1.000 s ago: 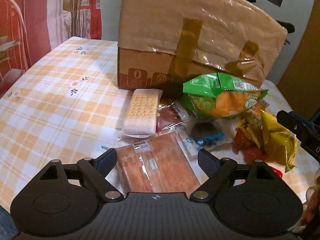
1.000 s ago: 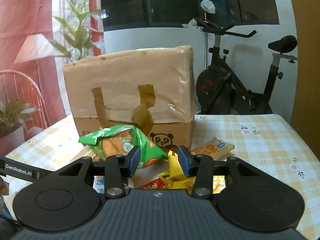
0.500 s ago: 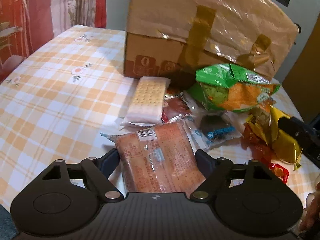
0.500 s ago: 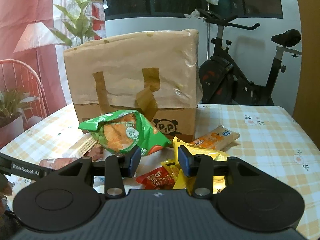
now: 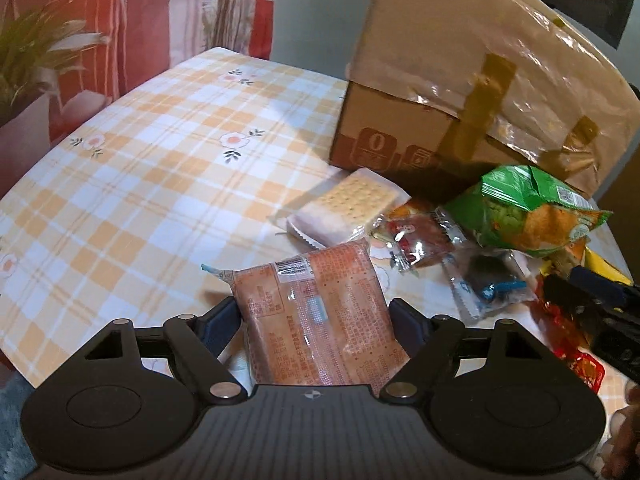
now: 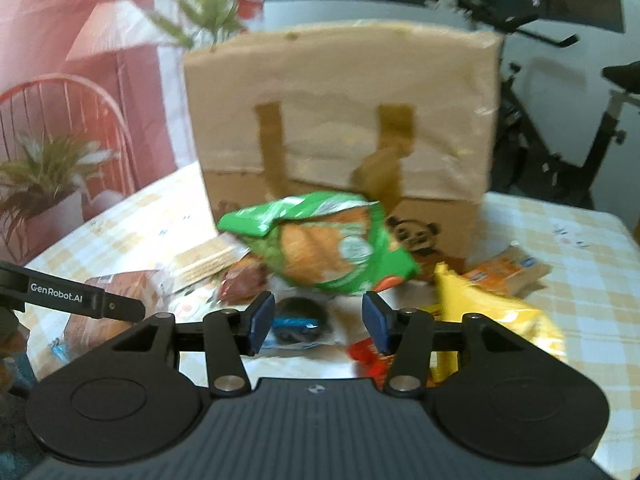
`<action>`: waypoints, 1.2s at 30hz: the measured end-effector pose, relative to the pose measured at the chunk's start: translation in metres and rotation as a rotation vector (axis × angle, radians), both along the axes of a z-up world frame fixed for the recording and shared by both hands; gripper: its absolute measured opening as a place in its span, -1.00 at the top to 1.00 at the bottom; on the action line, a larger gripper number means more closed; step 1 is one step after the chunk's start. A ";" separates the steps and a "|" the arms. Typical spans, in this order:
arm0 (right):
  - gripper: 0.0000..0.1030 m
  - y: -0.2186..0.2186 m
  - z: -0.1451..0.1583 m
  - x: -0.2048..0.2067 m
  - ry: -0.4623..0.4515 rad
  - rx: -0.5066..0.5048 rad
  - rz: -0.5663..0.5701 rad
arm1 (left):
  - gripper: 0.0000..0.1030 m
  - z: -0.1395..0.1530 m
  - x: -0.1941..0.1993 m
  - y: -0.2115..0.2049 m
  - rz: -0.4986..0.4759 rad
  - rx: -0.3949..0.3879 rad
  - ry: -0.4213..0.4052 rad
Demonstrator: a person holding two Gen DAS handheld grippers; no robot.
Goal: Organize snacks
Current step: 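Grasp the wrapped bread with left tool while right tool grasps blue-wrapped cake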
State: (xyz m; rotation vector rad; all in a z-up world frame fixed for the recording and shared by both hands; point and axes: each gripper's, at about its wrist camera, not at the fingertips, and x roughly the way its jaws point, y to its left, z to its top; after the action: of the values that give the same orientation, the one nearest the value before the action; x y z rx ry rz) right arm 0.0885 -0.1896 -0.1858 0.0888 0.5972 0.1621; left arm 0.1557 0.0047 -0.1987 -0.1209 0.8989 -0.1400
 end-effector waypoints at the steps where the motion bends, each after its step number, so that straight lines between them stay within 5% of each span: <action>1: -0.14 0.004 -0.002 0.005 0.015 -0.002 0.012 | -0.60 0.000 0.000 0.001 0.006 0.000 -0.002; 7: -0.49 0.025 -0.019 0.035 0.070 -0.037 0.015 | -0.60 -0.002 0.001 0.010 0.047 -0.005 -0.015; 16: -0.51 0.041 -0.050 0.061 0.131 -0.088 -0.041 | -0.60 -0.004 0.002 0.018 0.077 -0.021 -0.015; 36: -0.62 0.049 -0.052 0.044 0.123 -0.108 0.036 | -0.62 -0.005 0.001 0.015 0.074 0.001 -0.025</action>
State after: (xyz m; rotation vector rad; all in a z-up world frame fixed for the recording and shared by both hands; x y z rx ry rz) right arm 0.1326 -0.1410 -0.2380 -0.0171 0.7294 0.1596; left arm 0.1569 0.0198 -0.2034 -0.1508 0.8688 -0.0719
